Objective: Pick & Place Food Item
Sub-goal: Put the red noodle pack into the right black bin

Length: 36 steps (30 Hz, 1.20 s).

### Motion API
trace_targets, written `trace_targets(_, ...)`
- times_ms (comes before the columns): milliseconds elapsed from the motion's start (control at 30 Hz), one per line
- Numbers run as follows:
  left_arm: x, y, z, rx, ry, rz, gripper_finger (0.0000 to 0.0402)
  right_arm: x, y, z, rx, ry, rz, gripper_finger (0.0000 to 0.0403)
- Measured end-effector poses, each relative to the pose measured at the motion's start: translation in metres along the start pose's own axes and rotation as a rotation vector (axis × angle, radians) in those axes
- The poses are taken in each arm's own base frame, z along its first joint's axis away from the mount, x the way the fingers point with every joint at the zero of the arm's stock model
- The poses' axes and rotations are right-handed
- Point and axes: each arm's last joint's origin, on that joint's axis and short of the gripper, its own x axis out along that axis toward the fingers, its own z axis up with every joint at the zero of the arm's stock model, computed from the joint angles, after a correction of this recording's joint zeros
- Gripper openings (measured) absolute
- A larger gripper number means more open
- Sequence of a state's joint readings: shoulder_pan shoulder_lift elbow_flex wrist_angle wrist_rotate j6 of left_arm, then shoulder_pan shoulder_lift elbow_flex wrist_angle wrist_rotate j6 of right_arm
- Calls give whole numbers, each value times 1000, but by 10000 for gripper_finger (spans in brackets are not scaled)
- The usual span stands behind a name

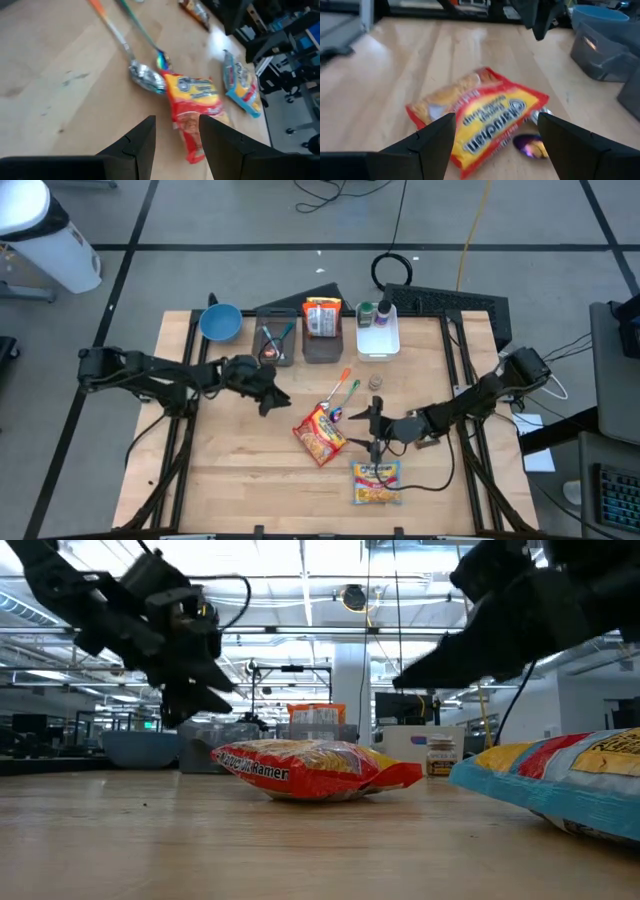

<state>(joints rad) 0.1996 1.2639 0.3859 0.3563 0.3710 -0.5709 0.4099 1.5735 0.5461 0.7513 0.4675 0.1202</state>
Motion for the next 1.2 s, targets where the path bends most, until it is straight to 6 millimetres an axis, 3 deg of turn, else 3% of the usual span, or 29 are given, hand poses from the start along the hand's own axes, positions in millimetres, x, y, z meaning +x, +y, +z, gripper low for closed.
trace_targets(167, 9, 16, 1, -55, 33, 16, 156, 11, 3, -14, -13, 2, -9, 274)
trace_targets(433, 43, 8, 19, -4, 86, -11, 156, 20, 2, -19, -21, -70, -14, 274)
trace_targets(833, 82, 17, 28, -26, 188, -11, 156, 21, 1, -18, -71, -78, -17, 274)
trace_targets(1200, 89, 17, 27, -46, 229, -31, 156, 24, -7, -17, -113, -73, -48, 274)
